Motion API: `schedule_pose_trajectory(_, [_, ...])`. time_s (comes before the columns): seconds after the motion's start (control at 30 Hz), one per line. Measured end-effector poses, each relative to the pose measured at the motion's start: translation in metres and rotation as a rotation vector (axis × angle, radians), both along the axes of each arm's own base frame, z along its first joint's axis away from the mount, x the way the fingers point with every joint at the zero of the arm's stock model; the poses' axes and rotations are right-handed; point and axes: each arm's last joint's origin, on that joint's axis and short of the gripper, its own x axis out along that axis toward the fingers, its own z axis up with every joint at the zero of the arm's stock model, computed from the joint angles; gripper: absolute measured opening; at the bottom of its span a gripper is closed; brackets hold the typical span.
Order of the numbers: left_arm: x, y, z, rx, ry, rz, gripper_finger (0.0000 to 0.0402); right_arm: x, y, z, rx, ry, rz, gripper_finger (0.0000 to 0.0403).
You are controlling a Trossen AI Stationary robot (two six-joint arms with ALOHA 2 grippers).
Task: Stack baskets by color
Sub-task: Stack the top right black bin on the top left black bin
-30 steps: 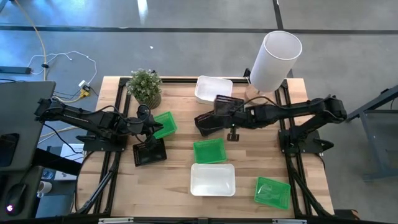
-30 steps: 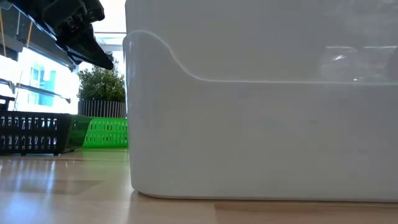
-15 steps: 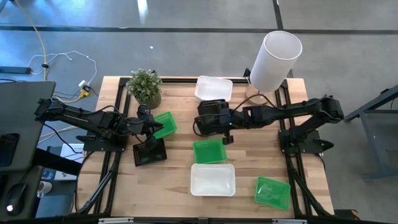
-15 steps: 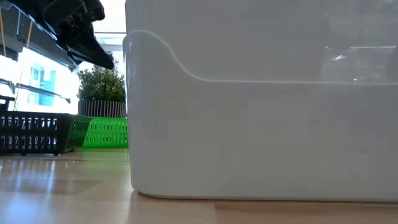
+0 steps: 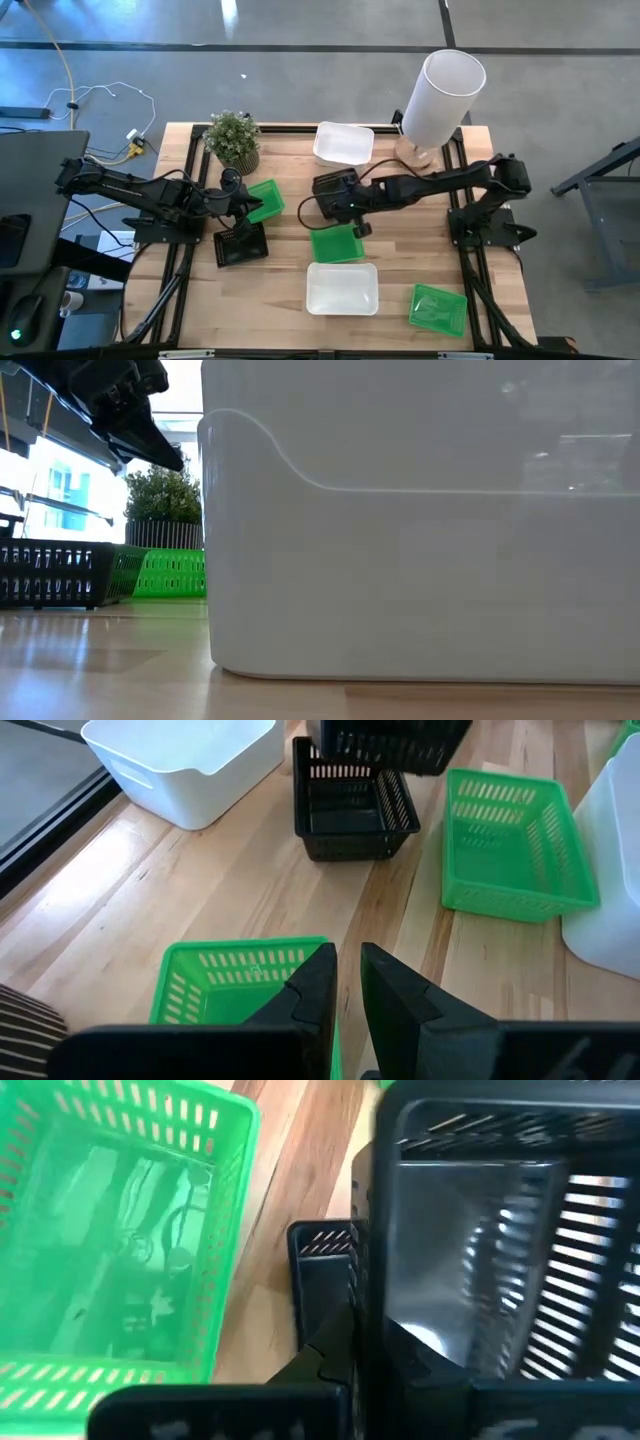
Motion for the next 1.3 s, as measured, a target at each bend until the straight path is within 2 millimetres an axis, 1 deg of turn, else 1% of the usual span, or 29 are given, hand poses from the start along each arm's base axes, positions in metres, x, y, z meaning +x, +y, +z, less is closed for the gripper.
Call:
schedule_pose_trajectory(0.2, [0.0, 0.0, 0.0, 0.0, 0.0, 0.0, 0.0037, 0.011, -0.001, -0.009, -0.036, 0.09, 0.017, 0.0])
schedule_pose_trajectory(0.33, [0.0, 0.0, 0.0, 0.0, 0.001, 0.001, 0.0037, 0.015, -0.006, -0.014, -0.055, 0.144, -0.005, 0.0])
schedule_pose_trajectory(0.43, [0.0, 0.0, 0.0, -0.002, 0.001, -0.002, 0.0037, 0.018, -0.01, -0.016, -0.051, 0.15, -0.017, 0.0])
schedule_pose_trajectory(0.57, [0.0, 0.0, 0.0, -0.005, 0.002, -0.005, 0.0037, 0.016, -0.014, -0.02, -0.038, 0.186, -0.023, 0.0])
schedule_pose_trajectory(0.8, [0.0, 0.0, 0.0, -0.005, 0.006, -0.006, 0.0037, 0.016, -0.015, -0.022, 0.02, 0.19, 0.009, 0.0])
schedule_pose_trajectory(1.1, [0.0, 0.0, -0.001, -0.005, 0.009, -0.006, 0.0037, 0.019, -0.016, -0.036, 0.004, 0.247, 0.019, 0.0])
schedule_pose_trajectory(1.3, [0.0, 0.0, -0.001, -0.005, 0.009, -0.007, 0.0037, 0.019, -0.017, -0.039, -0.032, 0.261, 0.001, 0.0])
